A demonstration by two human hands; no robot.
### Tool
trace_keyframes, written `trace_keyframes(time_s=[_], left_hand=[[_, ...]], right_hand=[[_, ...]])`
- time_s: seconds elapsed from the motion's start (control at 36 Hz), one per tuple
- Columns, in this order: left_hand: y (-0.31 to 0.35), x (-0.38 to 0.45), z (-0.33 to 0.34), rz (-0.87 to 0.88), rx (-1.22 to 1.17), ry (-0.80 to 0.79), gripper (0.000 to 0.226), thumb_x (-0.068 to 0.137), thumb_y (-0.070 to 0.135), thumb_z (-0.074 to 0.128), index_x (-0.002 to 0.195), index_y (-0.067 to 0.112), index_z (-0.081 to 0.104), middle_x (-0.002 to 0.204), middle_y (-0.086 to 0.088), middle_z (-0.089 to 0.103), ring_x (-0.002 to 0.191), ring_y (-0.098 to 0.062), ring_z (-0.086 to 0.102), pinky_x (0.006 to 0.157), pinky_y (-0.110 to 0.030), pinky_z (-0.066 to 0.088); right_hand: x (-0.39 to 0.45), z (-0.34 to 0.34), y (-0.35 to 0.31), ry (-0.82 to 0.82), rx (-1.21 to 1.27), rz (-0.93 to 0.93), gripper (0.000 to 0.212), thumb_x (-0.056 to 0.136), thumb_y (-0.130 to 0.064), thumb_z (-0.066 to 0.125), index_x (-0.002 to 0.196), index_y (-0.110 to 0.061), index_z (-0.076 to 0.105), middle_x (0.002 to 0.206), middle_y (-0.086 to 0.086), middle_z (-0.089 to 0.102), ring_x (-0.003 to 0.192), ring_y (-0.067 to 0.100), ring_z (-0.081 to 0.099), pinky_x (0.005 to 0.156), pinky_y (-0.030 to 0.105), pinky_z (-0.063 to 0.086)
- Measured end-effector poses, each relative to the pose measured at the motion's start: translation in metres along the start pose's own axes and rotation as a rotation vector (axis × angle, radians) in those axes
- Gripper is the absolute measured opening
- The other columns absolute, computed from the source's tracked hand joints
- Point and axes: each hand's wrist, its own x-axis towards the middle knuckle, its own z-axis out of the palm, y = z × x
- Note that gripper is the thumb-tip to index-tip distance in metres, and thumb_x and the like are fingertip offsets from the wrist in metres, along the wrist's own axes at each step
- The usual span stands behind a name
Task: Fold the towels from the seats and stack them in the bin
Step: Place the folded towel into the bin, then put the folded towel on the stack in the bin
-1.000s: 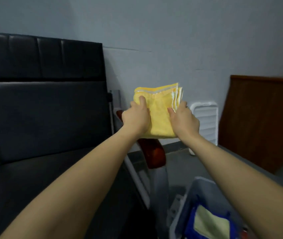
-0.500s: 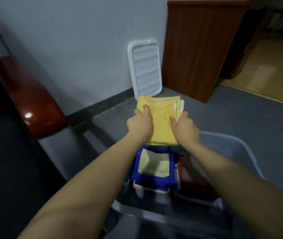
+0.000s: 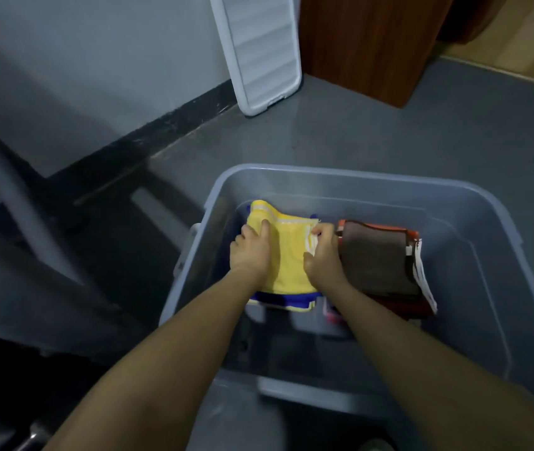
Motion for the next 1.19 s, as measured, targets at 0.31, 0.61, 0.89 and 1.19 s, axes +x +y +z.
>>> trace_keyframes(time_s=[0.31,0.61,0.89,1.19], left_hand=[[-0.006,0.003,0.025,0.107,0.202,0.098,0.043,0.095,0.013,0.042,0.136,0.006,0.031,0.141,-0.013,0.024,0.124,-0.031,0.030,0.103,-0.038,0.027],[-0.020,0.016,0.023,0.083,-0.094,-0.268,0.059,0.094,0.017,0.043,0.147,0.008,0.019,0.156,-0.011,0.012,0.141,-0.031,0.016,0.113,-0.040,0.020],[-0.021,-0.006,-0.015,0.027,-0.351,-0.142,0.037,0.096,0.020,0.043,0.130,0.006,0.046,0.134,-0.014,0.045,0.122,-0.031,0.043,0.102,-0.041,0.039],[-0.040,-0.038,-0.159,0.057,-0.601,0.287,0.020,0.093,0.013,0.047,0.104,0.003,0.061,0.109,-0.017,0.064,0.103,-0.031,0.057,0.075,-0.028,0.039]], right_hand=[[0.015,0.018,0.039,-0.059,-0.747,-0.373,0.044,0.073,-0.009,0.066,0.117,-0.014,0.063,0.117,0.011,0.062,0.103,0.032,0.061,0.083,0.038,0.040],[0.034,0.025,0.033,-0.509,-0.663,-0.054,0.060,0.098,-0.041,0.042,0.151,-0.025,0.019,0.161,-0.001,0.005,0.147,0.019,0.000,0.117,0.050,0.007],[0.025,0.001,0.001,-0.388,-0.781,-0.237,0.053,0.092,-0.029,0.053,0.141,-0.018,0.038,0.146,0.000,0.037,0.131,0.020,0.039,0.101,0.034,0.031],[0.032,-0.049,-0.136,-0.186,-0.548,-0.316,0.031,0.087,-0.021,0.059,0.117,-0.014,0.058,0.123,0.005,0.057,0.114,0.026,0.053,0.091,0.039,0.046]])
